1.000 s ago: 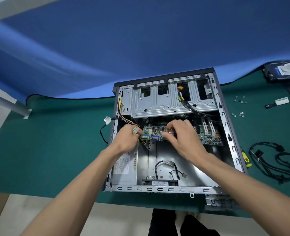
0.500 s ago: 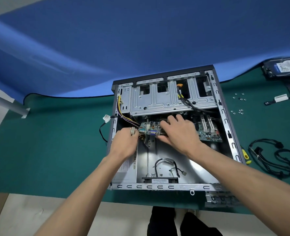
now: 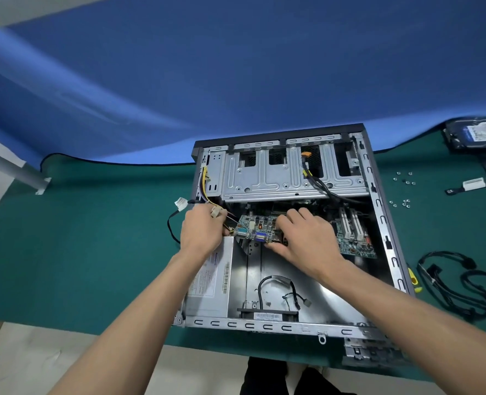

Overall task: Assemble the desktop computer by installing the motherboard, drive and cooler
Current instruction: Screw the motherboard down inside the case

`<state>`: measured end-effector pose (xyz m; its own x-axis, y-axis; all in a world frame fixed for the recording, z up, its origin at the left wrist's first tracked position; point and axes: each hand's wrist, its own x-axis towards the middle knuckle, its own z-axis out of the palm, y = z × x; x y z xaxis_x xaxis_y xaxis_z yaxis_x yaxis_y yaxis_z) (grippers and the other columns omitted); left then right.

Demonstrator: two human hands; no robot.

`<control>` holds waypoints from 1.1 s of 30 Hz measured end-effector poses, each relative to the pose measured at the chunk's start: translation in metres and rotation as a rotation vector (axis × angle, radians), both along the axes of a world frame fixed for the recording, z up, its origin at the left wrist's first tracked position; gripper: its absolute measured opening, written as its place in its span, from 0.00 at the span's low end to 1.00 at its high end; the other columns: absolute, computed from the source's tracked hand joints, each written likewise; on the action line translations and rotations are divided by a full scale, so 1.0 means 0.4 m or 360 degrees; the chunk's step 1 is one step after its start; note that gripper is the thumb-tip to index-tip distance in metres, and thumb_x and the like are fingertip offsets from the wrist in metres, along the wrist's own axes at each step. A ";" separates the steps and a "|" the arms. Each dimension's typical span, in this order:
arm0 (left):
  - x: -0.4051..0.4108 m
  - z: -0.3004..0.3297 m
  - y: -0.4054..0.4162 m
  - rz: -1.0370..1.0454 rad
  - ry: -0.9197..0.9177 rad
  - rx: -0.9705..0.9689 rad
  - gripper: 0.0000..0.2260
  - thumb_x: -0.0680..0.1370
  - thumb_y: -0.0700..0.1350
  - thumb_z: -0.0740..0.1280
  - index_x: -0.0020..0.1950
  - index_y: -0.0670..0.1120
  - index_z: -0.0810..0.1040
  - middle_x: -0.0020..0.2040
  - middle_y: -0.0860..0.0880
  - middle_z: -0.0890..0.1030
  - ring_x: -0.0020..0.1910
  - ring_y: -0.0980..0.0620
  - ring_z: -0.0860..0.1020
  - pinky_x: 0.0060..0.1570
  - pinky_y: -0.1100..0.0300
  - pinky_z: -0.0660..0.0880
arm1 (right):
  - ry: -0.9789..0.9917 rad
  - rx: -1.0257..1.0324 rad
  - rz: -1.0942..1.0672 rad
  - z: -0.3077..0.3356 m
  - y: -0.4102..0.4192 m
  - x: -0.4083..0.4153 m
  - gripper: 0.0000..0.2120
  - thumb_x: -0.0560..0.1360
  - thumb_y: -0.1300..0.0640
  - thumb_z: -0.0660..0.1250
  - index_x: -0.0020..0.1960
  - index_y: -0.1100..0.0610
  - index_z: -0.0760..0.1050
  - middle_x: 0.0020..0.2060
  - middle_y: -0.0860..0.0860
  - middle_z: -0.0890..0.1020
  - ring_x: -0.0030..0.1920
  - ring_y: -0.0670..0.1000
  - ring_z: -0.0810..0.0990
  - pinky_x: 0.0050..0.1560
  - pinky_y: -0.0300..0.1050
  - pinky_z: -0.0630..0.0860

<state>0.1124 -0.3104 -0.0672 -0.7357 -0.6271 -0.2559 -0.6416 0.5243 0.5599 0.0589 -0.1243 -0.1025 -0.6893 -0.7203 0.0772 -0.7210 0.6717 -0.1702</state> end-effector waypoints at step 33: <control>0.020 -0.066 0.145 -0.1578 -0.0589 -0.1167 0.07 0.78 0.46 0.59 0.44 0.47 0.75 0.44 0.46 0.81 0.49 0.47 0.75 0.60 0.49 0.63 | -0.0771 0.0468 -0.0026 -0.134 0.055 0.006 0.14 0.73 0.52 0.70 0.55 0.57 0.74 0.53 0.54 0.75 0.58 0.54 0.73 0.66 0.49 0.68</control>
<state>0.1205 -0.2523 -0.0937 -0.9254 0.0638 -0.3735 0.1426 0.9719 -0.1872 0.0614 -0.1024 -0.1563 -0.6072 -0.6527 -0.4532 -0.5961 0.7513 -0.2832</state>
